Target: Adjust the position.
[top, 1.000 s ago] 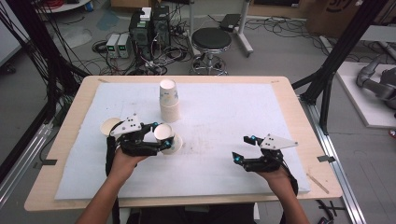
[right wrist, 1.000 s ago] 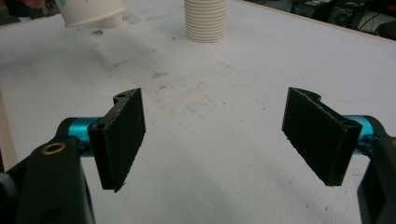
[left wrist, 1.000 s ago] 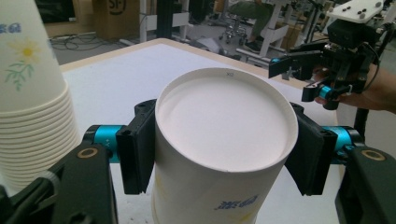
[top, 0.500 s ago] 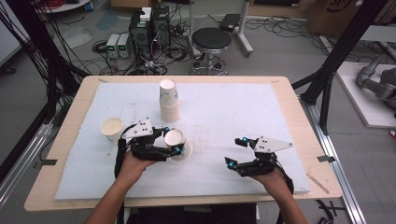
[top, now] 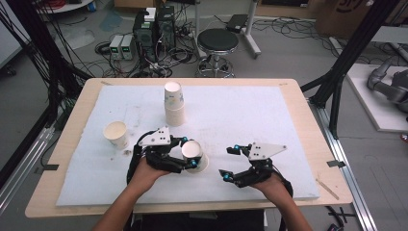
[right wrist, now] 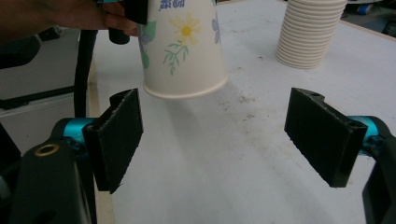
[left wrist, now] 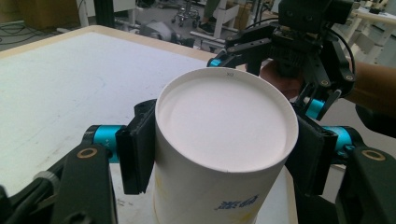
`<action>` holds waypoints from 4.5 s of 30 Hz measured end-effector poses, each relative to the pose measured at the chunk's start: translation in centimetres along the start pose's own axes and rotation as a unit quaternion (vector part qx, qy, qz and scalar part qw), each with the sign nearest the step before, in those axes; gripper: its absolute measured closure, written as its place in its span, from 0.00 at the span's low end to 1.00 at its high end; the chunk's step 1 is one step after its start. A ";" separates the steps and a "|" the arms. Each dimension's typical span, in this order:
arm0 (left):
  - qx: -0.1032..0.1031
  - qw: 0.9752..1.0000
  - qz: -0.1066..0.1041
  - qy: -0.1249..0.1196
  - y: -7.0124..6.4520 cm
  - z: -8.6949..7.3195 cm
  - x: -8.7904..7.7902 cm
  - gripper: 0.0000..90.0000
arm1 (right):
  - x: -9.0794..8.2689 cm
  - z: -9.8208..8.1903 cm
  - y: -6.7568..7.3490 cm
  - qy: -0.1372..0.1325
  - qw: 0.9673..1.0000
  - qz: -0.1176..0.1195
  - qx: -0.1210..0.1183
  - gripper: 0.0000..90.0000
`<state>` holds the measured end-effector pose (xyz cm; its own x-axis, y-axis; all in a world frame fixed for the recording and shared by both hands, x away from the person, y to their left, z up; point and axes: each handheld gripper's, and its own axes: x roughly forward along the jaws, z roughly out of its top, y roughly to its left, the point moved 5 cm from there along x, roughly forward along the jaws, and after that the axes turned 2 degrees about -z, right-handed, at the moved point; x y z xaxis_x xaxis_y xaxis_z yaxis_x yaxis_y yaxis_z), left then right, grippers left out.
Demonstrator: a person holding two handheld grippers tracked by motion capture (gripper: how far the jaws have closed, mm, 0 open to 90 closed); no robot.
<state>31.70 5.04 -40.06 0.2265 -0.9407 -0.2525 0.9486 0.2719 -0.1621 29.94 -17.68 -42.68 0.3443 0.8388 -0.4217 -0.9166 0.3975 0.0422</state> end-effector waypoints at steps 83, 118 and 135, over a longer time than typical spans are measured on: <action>0.059 0.985 -0.063 0.150 -1.7 1.2 1.8 0.19 | 3.5 2.5 1.3 0.201 0.966 0.053 -0.153 0.37; 0.046 0.986 -0.076 0.142 -1.1 0.1 1.3 0.40 | 2.2 2.8 0.8 0.136 0.984 0.063 -0.092 0.23; 0.024 0.999 -0.031 0.037 -0.2 -0.8 -0.6 0.40 | -0.6 2.6 -0.2 0.008 0.999 0.014 -0.031 0.22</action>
<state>31.17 5.68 -40.66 0.1517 -0.9372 -0.3141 0.9701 0.2022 -0.1345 30.45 -17.27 -40.12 0.3152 0.8433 -0.4352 -0.9368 0.3497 -0.0007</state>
